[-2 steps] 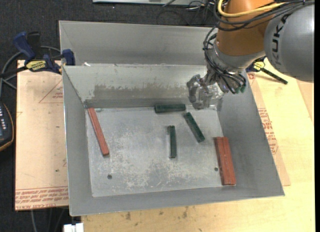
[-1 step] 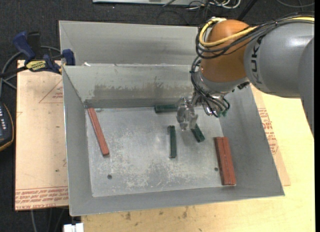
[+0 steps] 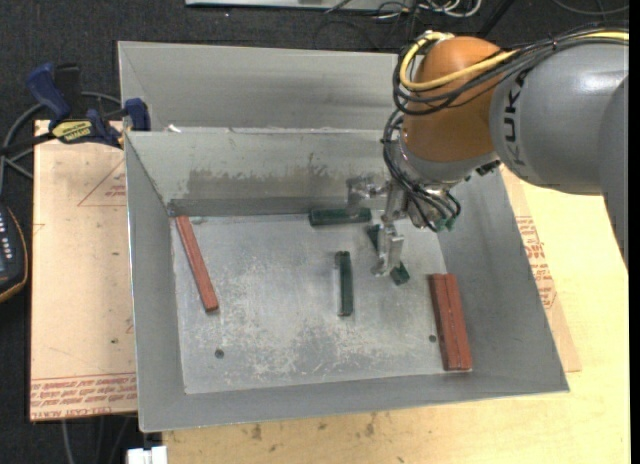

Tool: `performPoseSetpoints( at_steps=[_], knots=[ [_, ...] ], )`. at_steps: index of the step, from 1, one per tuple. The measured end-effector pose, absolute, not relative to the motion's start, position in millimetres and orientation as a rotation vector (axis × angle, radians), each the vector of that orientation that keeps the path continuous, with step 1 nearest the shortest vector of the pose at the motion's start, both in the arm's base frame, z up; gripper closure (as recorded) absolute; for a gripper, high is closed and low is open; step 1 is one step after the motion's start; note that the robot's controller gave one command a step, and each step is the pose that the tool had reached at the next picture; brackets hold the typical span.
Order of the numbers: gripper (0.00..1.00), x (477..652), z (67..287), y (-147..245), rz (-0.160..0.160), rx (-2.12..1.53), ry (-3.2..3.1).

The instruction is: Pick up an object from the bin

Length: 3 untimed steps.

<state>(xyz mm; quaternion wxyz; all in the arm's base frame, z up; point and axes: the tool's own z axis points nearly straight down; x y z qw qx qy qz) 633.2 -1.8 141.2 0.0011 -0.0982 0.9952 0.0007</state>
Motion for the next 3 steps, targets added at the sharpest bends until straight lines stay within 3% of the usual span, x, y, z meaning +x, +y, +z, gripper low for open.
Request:
performPoseSetpoints(
  at_steps=[1,2,3],
  knots=[
    [0.00,622.0,73,23,0.005,-0.883,3.018],
    [1.00,623.6,75,22,0.002,-0.879,3.014],
    [1.00,592.8,215,35,-0.003,-0.990,2.970]
  ],
)
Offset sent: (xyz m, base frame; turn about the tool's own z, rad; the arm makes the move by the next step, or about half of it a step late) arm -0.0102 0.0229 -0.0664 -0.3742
